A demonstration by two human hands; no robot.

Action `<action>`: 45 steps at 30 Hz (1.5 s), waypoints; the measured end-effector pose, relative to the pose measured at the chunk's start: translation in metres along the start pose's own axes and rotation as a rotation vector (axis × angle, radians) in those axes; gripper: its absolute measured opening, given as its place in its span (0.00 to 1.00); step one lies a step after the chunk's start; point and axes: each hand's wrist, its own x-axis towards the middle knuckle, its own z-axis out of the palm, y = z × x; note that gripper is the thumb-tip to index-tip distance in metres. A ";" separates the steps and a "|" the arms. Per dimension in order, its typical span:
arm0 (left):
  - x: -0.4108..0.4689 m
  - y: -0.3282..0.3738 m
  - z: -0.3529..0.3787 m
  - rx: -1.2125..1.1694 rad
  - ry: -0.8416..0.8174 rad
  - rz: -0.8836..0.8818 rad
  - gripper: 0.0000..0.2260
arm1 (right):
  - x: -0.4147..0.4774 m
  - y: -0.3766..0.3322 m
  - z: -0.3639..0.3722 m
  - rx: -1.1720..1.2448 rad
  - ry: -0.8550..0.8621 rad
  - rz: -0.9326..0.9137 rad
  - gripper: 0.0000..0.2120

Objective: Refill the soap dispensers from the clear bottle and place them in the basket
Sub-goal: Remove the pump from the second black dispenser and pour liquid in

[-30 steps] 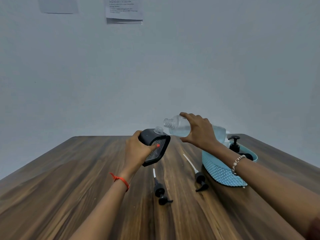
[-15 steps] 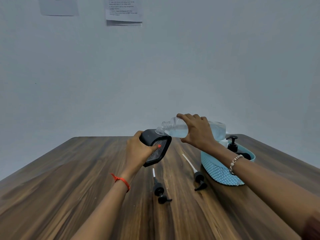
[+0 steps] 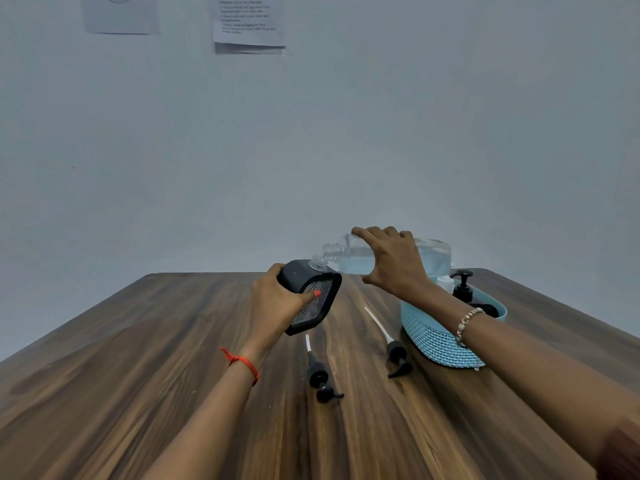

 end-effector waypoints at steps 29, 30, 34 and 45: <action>-0.005 0.002 0.000 -0.021 0.004 -0.036 0.21 | -0.001 0.001 0.000 -0.018 -0.015 -0.023 0.37; -0.006 0.002 0.000 -0.021 0.005 -0.038 0.21 | -0.001 0.001 0.000 -0.020 -0.015 -0.023 0.37; -0.006 0.003 0.000 -0.027 0.002 -0.046 0.21 | 0.000 0.001 0.000 -0.025 -0.019 -0.027 0.37; -0.007 0.000 0.000 -0.016 -0.001 -0.034 0.22 | -0.001 0.000 0.002 -0.036 -0.021 -0.033 0.38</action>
